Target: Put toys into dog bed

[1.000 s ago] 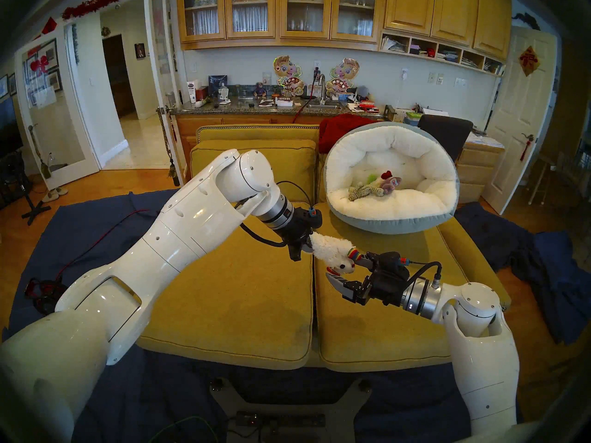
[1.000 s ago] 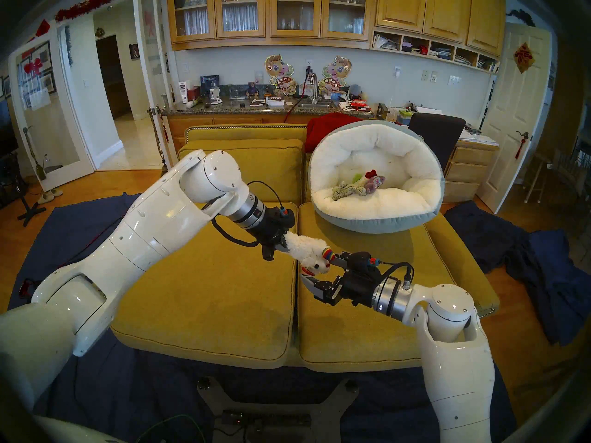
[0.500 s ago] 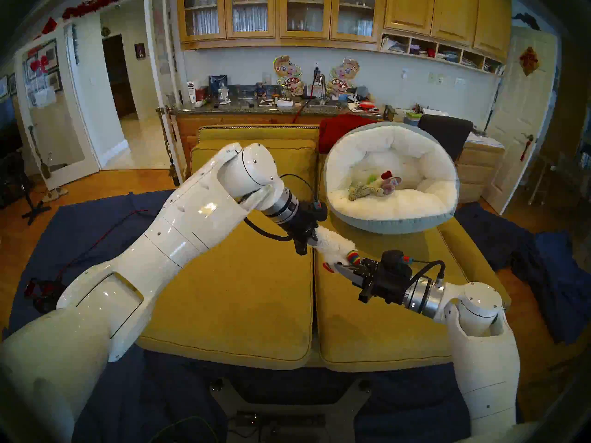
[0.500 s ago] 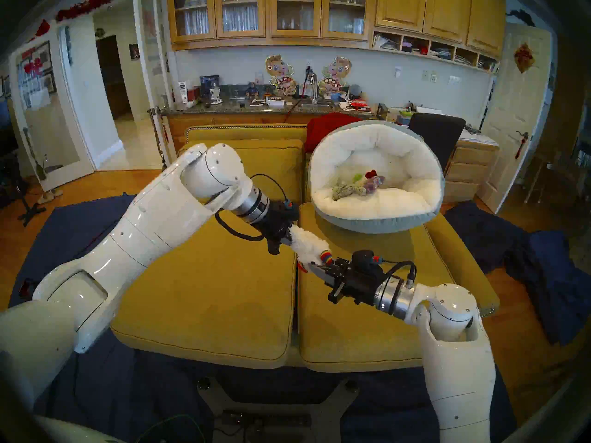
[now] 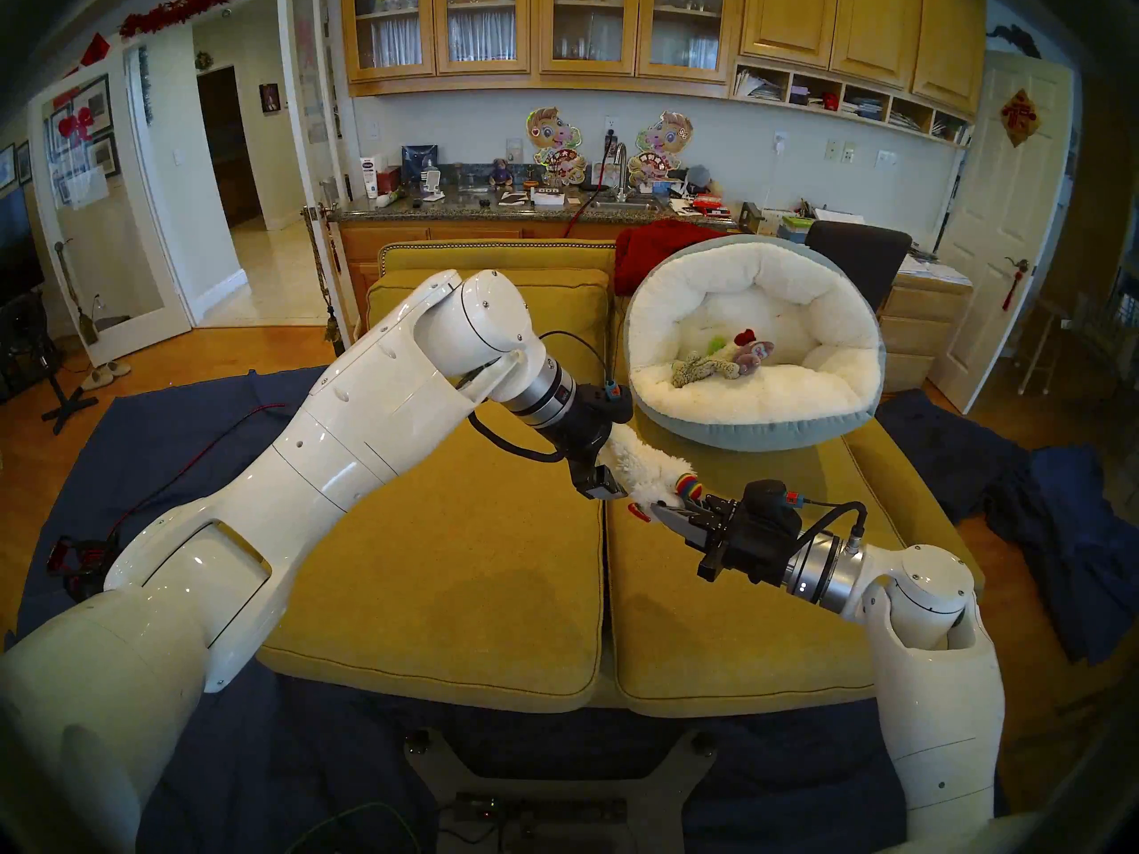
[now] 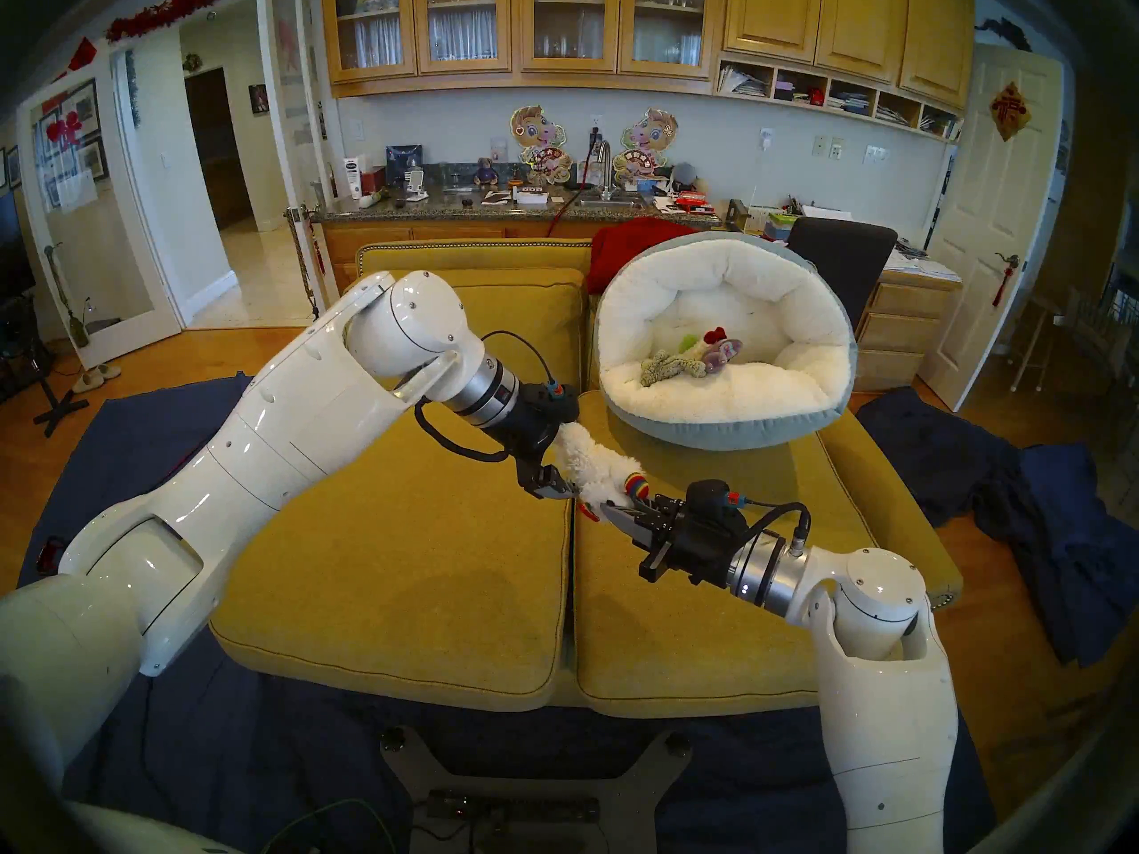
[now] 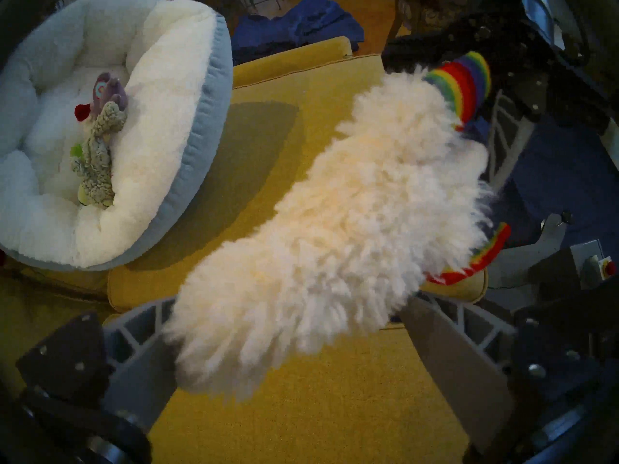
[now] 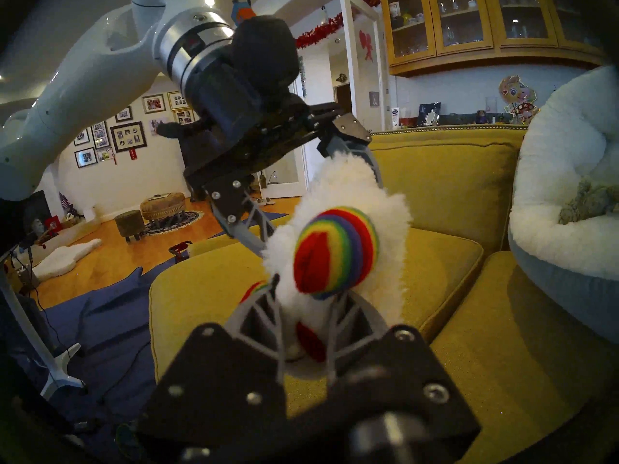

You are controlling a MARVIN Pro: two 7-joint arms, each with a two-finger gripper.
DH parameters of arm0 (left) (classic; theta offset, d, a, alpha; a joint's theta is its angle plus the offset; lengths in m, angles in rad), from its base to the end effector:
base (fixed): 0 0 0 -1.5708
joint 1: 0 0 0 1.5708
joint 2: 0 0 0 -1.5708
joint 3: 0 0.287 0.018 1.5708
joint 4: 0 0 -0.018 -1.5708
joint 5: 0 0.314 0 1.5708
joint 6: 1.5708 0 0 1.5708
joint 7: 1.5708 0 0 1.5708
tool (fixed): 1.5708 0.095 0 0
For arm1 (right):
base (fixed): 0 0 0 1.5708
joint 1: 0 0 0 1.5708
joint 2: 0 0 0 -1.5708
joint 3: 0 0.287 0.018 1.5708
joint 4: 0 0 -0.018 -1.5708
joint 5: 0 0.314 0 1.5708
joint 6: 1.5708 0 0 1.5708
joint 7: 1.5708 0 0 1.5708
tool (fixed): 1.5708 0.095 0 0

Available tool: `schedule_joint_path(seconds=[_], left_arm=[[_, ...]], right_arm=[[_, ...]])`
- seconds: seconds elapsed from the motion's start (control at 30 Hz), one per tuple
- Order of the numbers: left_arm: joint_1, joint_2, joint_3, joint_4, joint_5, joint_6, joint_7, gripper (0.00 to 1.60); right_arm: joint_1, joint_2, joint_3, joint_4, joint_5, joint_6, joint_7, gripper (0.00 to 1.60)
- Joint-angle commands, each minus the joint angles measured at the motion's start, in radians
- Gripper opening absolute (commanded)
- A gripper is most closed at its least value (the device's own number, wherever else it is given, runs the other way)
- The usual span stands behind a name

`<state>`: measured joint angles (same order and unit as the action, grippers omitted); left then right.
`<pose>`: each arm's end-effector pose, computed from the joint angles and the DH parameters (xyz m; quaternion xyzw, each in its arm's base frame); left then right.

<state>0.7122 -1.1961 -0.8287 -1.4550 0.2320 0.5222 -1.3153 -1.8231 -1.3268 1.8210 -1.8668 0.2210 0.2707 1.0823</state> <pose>0.4749 -0.1386 -0.1518 0.6158 -0.7151 0.2979 0.1436 0.3141 -0.0545 -0.2730 -0.6969 -0.2940 -0.5685 0.3235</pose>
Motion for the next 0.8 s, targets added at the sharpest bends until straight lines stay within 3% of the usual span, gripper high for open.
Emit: schedule_joint_path(seconds=[0.0,0.13,0.33,0.77], left_arm=[[-0.034,0.056,-0.032,-0.017,-0.040,-0.019,-0.075,1.60],[-0.030,0.114,-0.061,0.002,-0.052,-0.040,-0.065,1.60],[-0.017,0.140,-0.104,0.046,-0.063,-0.038,-0.024,1.60],[0.054,0.097,-0.187,0.071,-0.100,0.017,0.098,1.60]], right_arm=[[-0.004,0.001,0.035,-0.044,0.010,-0.006,-0.005,0.00],[0.004,0.004,0.069,-0.038,0.002,-0.007,-0.018,0.00],[0.026,0.005,0.095,-0.036,-0.002,-0.007,-0.040,0.00],[0.160,0.042,0.106,-0.002,-0.017,0.031,-0.186,0.00]])
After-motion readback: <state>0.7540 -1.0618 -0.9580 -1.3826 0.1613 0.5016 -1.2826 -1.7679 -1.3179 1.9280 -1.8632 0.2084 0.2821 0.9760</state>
